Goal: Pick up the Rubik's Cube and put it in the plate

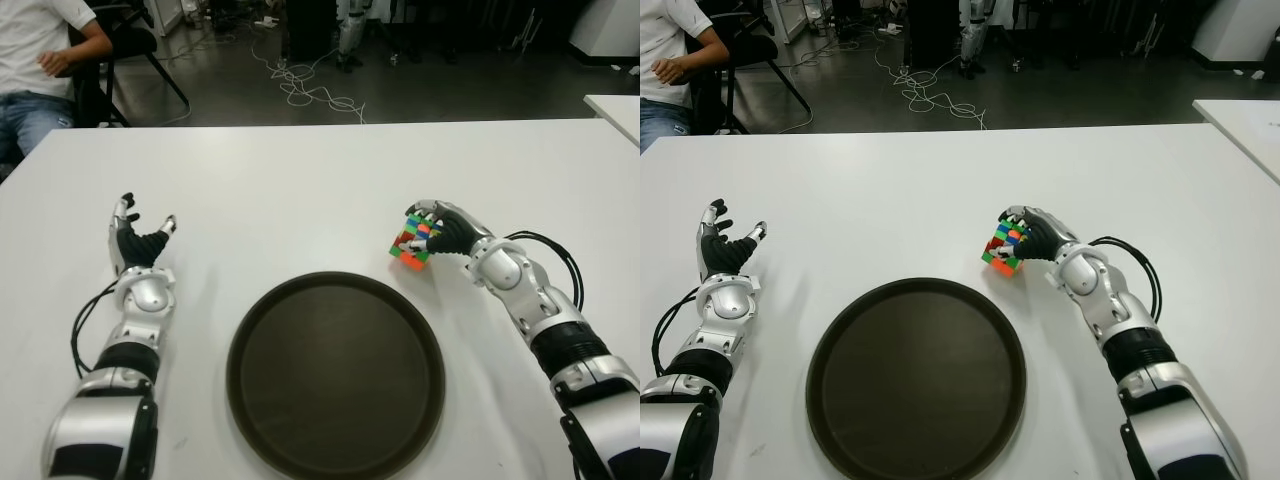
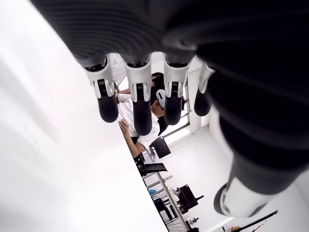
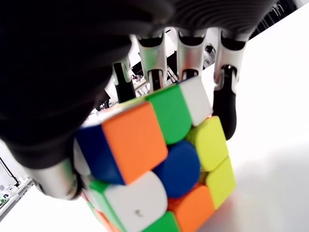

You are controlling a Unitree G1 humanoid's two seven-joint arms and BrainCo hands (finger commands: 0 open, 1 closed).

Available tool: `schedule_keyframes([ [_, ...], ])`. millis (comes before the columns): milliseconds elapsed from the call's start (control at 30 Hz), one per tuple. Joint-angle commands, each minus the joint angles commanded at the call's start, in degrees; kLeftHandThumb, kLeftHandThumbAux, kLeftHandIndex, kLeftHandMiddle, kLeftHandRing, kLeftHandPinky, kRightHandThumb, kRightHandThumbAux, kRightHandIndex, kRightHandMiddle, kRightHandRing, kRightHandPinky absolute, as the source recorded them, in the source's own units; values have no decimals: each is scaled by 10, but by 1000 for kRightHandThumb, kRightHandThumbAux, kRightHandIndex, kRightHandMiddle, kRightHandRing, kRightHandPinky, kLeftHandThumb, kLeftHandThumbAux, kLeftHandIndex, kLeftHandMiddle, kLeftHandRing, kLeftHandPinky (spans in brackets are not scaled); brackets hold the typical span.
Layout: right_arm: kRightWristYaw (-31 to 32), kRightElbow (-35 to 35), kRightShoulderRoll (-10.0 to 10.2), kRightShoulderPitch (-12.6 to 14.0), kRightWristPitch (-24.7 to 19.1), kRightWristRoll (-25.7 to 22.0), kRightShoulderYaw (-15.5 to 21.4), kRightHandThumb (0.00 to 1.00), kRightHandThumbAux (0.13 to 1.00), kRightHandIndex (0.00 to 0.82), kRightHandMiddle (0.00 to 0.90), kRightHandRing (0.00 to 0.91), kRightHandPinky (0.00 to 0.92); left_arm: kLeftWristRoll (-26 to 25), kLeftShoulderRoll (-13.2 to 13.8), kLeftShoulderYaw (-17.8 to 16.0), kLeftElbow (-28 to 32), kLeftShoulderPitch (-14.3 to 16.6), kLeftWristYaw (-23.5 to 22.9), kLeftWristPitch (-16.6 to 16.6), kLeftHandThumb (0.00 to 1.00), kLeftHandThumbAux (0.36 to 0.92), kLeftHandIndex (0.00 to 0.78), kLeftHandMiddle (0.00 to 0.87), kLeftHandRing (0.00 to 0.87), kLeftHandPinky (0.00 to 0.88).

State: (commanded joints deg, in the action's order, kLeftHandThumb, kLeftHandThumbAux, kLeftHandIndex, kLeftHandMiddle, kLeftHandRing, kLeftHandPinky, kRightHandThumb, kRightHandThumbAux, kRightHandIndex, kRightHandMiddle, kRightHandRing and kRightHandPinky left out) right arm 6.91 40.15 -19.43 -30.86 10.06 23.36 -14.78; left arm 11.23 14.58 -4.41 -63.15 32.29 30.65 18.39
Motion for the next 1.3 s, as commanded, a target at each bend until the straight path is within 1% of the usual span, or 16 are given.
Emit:
schedule_keyframes([
  [133,3,-4,0,1,-2,-2,2,699,723,430,741,754,754,1,0,1,1,-1,-2,2,428,744,107,158,160,181],
  [267,6,-6,0,2,-2,-5,4,698,724,430,739,753,755,0,1,0,0,-2,-3,5,434,750,105,156,160,190],
  [367,7,-7,0,3,-1,-7,6,698,725,430,740,755,757,1,1,0,-1,-1,-3,6,435,750,105,154,165,213],
  [500,6,-9,-1,3,-1,-9,8,698,725,430,741,756,757,0,1,0,-3,-1,-3,6,426,749,102,150,164,216],
  [667,-10,-6,0,2,2,-12,18,696,726,432,748,763,763,-1,0,-1,-3,-1,-3,9,413,752,102,150,162,197],
  [833,-29,3,4,-2,12,-19,30,695,726,433,755,772,773,-2,0,-2,-1,-2,-3,11,429,753,107,155,165,201],
  [1033,-49,16,21,-2,49,-63,66,692,726,435,764,783,785,-6,-2,-5,-1,-2,-5,14,451,758,107,160,171,208],
  [1100,-47,17,27,-1,62,-84,78,690,727,435,763,783,784,-7,-3,-6,-2,-1,-4,15,453,759,108,163,175,212],
  [1167,-36,13,37,1,80,-115,97,689,727,435,766,785,781,-5,-2,-4,-3,-1,0,15,452,754,109,165,176,210],
  [1233,-31,14,40,2,88,-127,103,687,727,436,769,787,780,-3,-2,-4,-3,-1,1,15,448,751,110,165,177,208],
  [1300,-24,2,48,8,96,-146,112,687,727,436,771,788,779,-2,-2,-2,-3,-1,1,14,441,747,109,163,173,199],
])
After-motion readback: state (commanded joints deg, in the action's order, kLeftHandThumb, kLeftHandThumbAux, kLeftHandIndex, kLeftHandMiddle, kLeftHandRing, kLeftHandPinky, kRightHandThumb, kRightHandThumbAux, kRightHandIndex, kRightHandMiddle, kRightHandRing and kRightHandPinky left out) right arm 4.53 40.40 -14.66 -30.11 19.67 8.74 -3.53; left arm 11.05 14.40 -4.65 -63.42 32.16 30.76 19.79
